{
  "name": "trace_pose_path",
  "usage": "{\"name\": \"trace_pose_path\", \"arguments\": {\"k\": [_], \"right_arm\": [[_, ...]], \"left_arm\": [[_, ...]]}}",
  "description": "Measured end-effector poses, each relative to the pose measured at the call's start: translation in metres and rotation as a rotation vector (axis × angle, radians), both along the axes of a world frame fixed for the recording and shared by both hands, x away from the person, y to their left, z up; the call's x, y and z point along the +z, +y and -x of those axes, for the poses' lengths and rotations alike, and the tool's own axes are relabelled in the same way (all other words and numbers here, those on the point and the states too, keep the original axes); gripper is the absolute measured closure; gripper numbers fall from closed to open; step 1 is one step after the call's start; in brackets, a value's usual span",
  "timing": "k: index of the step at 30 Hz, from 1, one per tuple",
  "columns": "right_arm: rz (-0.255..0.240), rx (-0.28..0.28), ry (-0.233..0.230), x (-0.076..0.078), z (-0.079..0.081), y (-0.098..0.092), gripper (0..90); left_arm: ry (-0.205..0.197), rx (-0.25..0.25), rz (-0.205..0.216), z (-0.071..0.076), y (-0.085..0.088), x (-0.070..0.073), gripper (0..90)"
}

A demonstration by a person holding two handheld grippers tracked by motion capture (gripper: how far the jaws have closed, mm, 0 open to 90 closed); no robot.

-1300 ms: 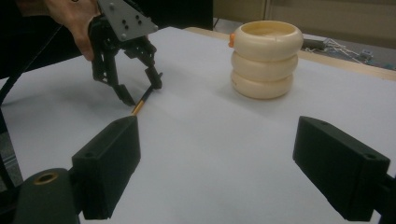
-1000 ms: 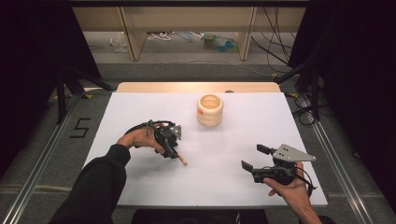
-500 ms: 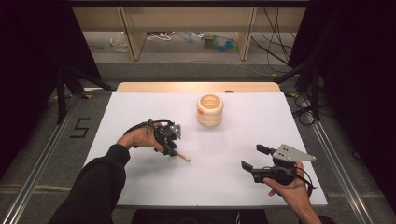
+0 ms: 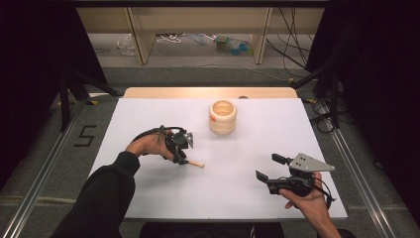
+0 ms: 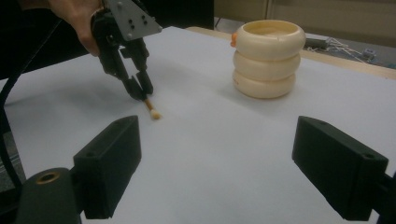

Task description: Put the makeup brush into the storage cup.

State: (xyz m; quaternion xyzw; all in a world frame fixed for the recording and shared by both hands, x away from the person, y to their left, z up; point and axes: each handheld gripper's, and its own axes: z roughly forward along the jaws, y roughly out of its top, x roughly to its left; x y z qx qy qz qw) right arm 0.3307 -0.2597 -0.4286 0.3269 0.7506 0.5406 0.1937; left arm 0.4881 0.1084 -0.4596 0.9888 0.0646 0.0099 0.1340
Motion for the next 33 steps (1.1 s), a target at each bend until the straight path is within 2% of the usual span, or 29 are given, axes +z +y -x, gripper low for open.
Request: {"name": "trace_pose_path", "arguments": {"k": [4,6,8,10,11,12,16,17,18,20,22,24,26,27,33], "right_arm": [[0.000,0.002,0.002,0.000,0.000,0.000,16.5],[0.000,0.003,0.008,0.000,0.000,0.000,16.5],[-0.001,0.003,-0.001,0.000,0.000,0.000,16.5],[-0.011,0.012,0.024,0.000,0.001,0.001,16.5],[-0.002,0.008,-0.002,0.000,0.000,0.000,16.5],[-0.010,0.011,0.023,0.000,0.001,0.001,16.5],[-0.009,0.010,0.023,0.000,0.001,0.001,16.5],[0.000,0.005,-0.004,0.000,0.000,0.000,16.5],[-0.010,0.011,0.023,0.000,0.001,0.001,16.5],[0.032,0.001,0.017,0.002,0.002,-0.001,16.6],[0.032,0.002,0.017,0.002,0.002,-0.001,16.6],[0.030,0.004,0.041,0.002,0.003,-0.001,16.6],[0.033,0.000,0.019,0.002,0.002,-0.002,16.7],[0.029,0.004,0.041,0.002,0.003,-0.001,16.6],[0.030,0.003,0.040,0.002,0.003,-0.002,16.6]], "left_arm": [[0.002,-0.005,-0.018,-0.001,-0.002,0.001,73.4],[0.005,-0.008,-0.037,-0.001,-0.003,0.001,77.5],[0.020,0.000,-0.047,-0.001,-0.005,0.001,79.3],[0.017,-0.001,-0.059,-0.001,-0.006,0.001,80.5],[0.017,-0.003,-0.065,-0.001,-0.007,0.001,81.2],[0.016,0.001,-0.069,-0.001,-0.008,0.001,81.8],[0.014,0.015,-0.086,-0.002,-0.010,0.002,82.6],[0.013,0.017,-0.088,-0.001,-0.010,0.002,82.6],[0.018,0.020,-0.090,0.000,-0.011,0.002,82.7],[0.014,0.011,-0.095,0.000,-0.011,0.002,82.7],[0.022,0.023,-0.100,-0.001,-0.012,0.002,82.7],[0.020,0.024,-0.106,-0.001,-0.012,0.002,82.8],[0.018,0.024,-0.104,-0.001,-0.013,0.002,82.8],[0.020,0.029,-0.105,-0.001,-0.012,0.003,82.9],[0.015,0.050,-0.095,-0.002,-0.009,0.004,83.0]]}}
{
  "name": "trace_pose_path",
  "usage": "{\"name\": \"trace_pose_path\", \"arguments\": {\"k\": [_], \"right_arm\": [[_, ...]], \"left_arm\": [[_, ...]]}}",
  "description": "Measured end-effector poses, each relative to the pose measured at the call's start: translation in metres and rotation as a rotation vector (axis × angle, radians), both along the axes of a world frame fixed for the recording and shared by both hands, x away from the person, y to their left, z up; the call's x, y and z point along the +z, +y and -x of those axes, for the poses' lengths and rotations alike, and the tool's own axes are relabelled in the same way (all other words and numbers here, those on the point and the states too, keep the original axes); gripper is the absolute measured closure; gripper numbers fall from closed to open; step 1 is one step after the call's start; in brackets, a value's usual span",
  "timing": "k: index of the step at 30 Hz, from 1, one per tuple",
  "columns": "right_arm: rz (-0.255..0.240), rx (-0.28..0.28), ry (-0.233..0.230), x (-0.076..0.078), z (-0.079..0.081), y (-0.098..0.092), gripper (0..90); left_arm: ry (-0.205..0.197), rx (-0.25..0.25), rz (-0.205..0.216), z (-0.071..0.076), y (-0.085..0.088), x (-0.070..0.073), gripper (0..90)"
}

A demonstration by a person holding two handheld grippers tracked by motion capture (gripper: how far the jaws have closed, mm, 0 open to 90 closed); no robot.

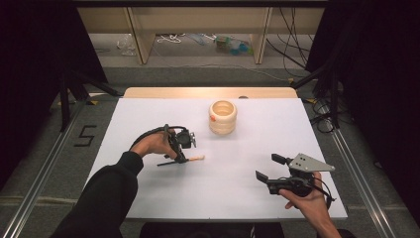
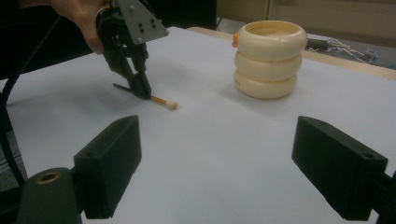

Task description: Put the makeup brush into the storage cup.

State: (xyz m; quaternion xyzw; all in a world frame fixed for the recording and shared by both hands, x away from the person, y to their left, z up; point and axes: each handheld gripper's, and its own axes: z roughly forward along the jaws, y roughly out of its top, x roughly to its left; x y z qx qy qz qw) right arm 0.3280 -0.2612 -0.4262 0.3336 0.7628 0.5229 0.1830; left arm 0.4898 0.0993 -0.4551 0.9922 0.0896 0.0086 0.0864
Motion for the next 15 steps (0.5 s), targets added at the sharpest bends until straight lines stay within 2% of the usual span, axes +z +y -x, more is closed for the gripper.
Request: {"name": "trace_pose_path", "arguments": {"k": [3,4,5,6,7,9,10,11,13,15], "right_arm": [[0.000,0.000,0.000,0.000,0.000,0.000,16.6],[-0.039,0.007,-0.015,-0.002,-0.002,0.002,16.7],[-0.039,0.007,-0.016,-0.002,-0.002,0.002,16.7],[-0.027,0.000,-0.037,-0.002,-0.003,0.001,16.7],[-0.020,-0.003,-0.032,-0.002,-0.002,0.001,16.7],[-0.029,-0.001,-0.041,-0.002,-0.003,0.001,16.7],[-0.029,-0.001,-0.042,-0.002,-0.003,0.001,16.7],[-0.031,0.000,-0.041,-0.002,-0.003,0.002,16.7],[-0.024,-0.005,-0.024,-0.001,-0.002,0.001,16.7],[-0.020,-0.005,-0.033,-0.002,-0.002,0.001,16.7]], "left_arm": [[0.003,0.030,0.051,-0.001,0.002,0.006,83.0],[0.000,0.038,0.066,0.000,0.003,0.008,83.0],[0.002,0.045,0.084,0.000,0.003,0.011,83.0],[0.005,0.054,0.106,0.000,0.004,0.015,83.0],[0.003,0.068,0.128,0.001,0.005,0.018,83.0],[-0.001,0.081,0.168,0.002,0.005,0.024,82.9],[0.001,0.099,0.187,0.003,0.006,0.027,83.0],[-0.001,0.143,0.228,0.005,0.005,0.029,82.9],[0.000,0.133,0.256,0.006,0.005,0.035,82.9],[-0.009,0.148,0.286,0.007,0.006,0.039,83.0]]}}
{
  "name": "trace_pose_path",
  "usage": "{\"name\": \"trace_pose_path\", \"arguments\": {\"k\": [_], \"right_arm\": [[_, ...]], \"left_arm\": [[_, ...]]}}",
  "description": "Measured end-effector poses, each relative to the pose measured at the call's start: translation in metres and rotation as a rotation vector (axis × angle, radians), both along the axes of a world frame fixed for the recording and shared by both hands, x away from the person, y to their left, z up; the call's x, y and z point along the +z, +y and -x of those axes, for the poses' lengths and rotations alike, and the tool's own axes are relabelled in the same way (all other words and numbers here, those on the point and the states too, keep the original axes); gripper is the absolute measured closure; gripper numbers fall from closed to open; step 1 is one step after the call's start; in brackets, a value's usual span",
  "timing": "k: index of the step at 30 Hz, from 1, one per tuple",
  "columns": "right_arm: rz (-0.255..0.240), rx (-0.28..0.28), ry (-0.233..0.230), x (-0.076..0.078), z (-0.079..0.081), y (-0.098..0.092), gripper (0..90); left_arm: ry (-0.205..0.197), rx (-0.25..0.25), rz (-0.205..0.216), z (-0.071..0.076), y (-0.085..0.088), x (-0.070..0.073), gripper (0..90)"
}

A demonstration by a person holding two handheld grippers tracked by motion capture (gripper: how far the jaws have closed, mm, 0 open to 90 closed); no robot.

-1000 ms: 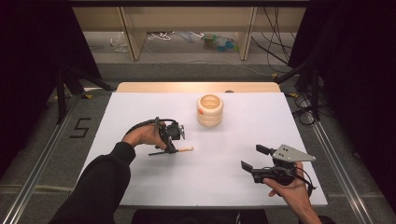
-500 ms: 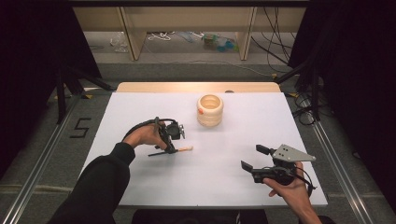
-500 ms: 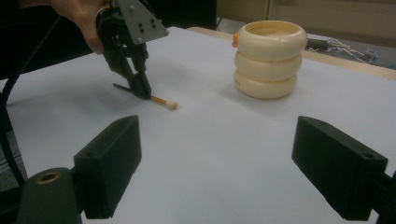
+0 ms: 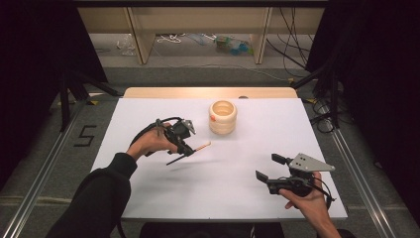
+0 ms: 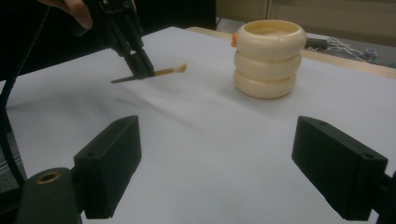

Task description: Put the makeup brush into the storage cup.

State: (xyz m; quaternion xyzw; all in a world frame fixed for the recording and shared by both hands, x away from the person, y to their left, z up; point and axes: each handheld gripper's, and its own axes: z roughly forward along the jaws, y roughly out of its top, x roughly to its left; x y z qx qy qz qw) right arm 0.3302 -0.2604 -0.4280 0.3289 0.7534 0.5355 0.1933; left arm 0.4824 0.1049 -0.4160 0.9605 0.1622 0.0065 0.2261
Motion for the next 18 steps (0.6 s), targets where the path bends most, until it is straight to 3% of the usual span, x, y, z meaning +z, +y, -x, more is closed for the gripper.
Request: {"name": "trace_pose_path", "arguments": {"k": [3,4,5,7,11,14,18], "right_arm": [[-0.001,-0.001,0.002,0.000,0.000,0.000,16.7],[-0.005,-0.002,0.019,0.000,0.001,0.000,16.7],[-0.002,-0.001,0.001,0.000,0.000,0.000,16.7],[-0.007,-0.001,0.020,0.000,0.001,0.000,16.7],[-0.007,-0.001,0.020,0.000,0.001,0.000,16.7],[-0.006,-0.001,0.020,0.000,0.001,0.000,16.7],[-0.007,-0.001,0.020,0.000,0.001,0.000,16.7]], "left_arm": [[-0.027,0.048,0.064,0.004,0.000,0.003,83.0],[-0.020,0.069,0.094,0.006,0.000,0.003,83.0],[-0.026,0.106,0.140,0.009,-0.001,0.002,82.9],[-0.047,0.096,0.146,0.010,0.001,0.004,82.9],[-0.078,0.145,0.202,0.014,0.004,0.003,82.9],[-0.085,0.187,0.292,0.018,0.005,0.004,82.9],[-0.135,0.217,0.361,0.023,0.007,0.007,82.9]]}}
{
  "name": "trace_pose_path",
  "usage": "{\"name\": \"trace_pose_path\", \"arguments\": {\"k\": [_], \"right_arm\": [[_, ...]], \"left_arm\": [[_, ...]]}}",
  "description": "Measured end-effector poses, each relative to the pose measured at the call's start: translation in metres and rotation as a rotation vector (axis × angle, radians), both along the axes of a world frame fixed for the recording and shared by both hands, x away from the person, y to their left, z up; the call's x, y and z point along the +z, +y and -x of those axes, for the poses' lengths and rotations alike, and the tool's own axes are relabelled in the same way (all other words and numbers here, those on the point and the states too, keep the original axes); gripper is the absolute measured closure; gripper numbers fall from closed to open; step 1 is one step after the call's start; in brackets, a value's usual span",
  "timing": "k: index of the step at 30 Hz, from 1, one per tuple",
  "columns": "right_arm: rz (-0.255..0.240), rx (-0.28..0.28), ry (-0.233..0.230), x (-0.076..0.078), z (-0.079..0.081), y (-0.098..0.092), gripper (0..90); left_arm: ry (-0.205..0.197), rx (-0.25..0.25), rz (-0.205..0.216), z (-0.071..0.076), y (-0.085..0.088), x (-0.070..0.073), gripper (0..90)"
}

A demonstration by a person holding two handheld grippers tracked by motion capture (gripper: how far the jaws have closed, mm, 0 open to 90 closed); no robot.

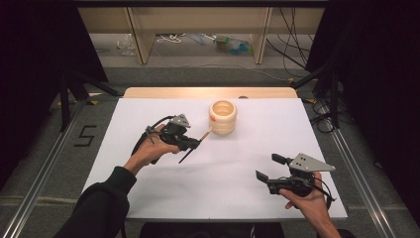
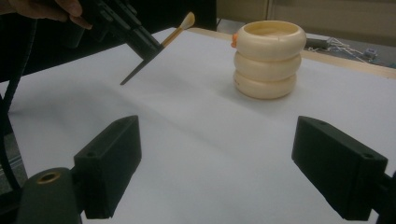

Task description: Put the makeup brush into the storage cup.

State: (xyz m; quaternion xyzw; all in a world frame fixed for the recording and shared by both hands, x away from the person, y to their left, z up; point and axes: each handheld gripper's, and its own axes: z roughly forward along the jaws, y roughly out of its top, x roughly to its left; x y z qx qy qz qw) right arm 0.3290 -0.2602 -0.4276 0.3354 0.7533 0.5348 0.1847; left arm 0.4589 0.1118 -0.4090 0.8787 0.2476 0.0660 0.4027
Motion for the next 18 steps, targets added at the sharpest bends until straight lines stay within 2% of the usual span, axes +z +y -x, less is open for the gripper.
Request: {"name": "trace_pose_path", "arguments": {"k": [3,4,7,9,10,11,13,16,18], "right_arm": [[0.000,0.001,-0.001,0.000,0.000,0.000,16.7],[-0.015,0.007,-0.002,-0.001,0.000,0.001,16.7],[-0.017,0.008,-0.002,-0.001,0.000,0.001,16.7],[-0.016,0.009,-0.002,-0.001,0.000,0.001,16.7],[-0.017,0.010,-0.002,-0.001,0.000,0.001,16.7],[-0.011,0.008,-0.014,-0.001,0.000,0.001,16.7],[-0.016,0.013,-0.001,-0.001,0.000,0.002,16.7],[-0.007,0.008,-0.028,-0.001,-0.001,0.001,16.7],[-0.018,0.011,-0.003,-0.001,0.000,0.001,16.7]], "left_arm": [[-0.020,0.030,0.050,0.004,0.002,0.002,83.0],[-0.033,0.032,0.061,0.005,0.003,0.004,82.9],[-0.054,0.078,0.119,0.006,0.007,0.006,82.9],[-0.073,0.109,0.140,0.005,0.009,0.008,82.9],[-0.061,0.115,0.162,0.005,0.011,0.008,82.9],[-0.066,0.131,0.176,0.005,0.012,0.008,82.9],[-0.076,0.152,0.185,0.004,0.013,0.009,82.9],[-0.084,0.169,0.196,0.003,0.015,0.010,82.9],[-0.089,0.183,0.209,0.002,0.014,0.009,82.9]]}}
